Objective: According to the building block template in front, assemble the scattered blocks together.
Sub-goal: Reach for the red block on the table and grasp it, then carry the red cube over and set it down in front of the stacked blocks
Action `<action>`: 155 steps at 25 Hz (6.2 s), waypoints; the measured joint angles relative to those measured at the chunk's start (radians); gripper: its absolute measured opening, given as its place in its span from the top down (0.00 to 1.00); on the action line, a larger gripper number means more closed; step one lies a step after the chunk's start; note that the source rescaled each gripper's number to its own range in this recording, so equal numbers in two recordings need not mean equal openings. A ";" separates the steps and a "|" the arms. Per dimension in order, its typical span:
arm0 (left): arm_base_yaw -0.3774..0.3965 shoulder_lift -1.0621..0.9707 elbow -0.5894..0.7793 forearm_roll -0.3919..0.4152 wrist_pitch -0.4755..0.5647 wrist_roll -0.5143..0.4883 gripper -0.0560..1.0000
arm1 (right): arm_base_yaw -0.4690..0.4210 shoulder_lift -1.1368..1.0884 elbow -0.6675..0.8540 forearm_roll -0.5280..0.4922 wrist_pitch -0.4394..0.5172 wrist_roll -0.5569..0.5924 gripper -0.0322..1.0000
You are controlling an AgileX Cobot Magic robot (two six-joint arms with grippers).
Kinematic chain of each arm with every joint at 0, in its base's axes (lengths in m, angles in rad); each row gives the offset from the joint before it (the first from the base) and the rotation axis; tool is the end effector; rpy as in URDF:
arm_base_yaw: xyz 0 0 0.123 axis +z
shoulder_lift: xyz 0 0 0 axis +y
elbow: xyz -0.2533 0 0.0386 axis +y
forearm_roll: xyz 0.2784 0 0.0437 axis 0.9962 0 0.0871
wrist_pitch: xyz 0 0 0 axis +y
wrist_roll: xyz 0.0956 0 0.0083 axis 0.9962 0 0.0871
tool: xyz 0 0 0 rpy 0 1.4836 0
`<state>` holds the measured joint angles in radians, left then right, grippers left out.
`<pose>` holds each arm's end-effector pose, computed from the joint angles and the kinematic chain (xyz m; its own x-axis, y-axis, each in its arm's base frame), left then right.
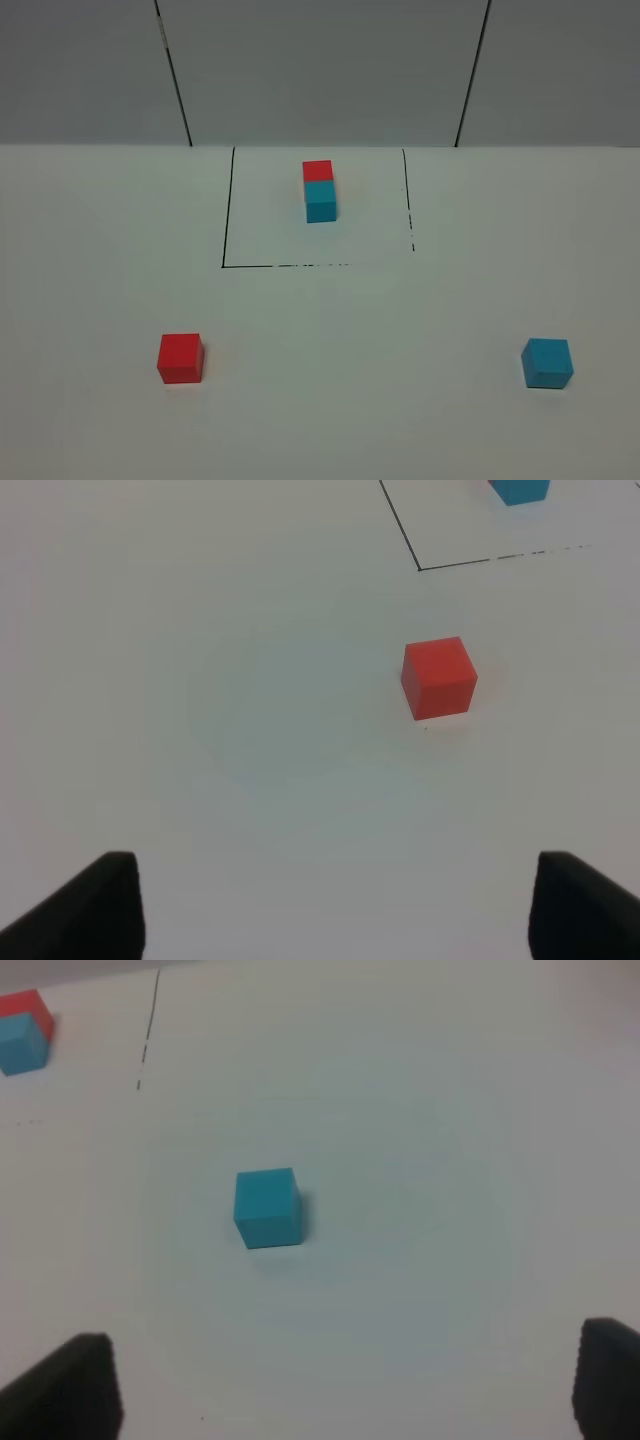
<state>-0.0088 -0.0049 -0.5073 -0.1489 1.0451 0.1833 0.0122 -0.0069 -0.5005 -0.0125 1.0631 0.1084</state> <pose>0.0537 -0.0128 0.2942 -0.4107 0.1107 -0.9050 0.1701 0.9845 0.0432 0.0541 -0.0004 0.2899 -0.4494 0.0967 -0.8881 0.0437 0.9953 0.0862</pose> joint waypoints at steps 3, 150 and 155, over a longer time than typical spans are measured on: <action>0.000 0.000 0.000 0.000 0.000 0.000 0.29 | 0.000 0.000 0.000 0.000 0.000 0.000 0.19; -0.361 2.010 -0.609 0.097 -0.366 -0.500 0.94 | 0.000 0.000 0.000 0.000 0.000 0.000 0.19; -0.361 2.010 -0.611 0.096 -0.348 -0.487 0.94 | 0.000 0.000 0.000 0.000 0.000 0.000 0.19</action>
<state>-0.3697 2.0049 -1.1180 -0.0533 0.6972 -0.3033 0.0122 -0.0069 -0.5005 -0.0125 1.0631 0.1084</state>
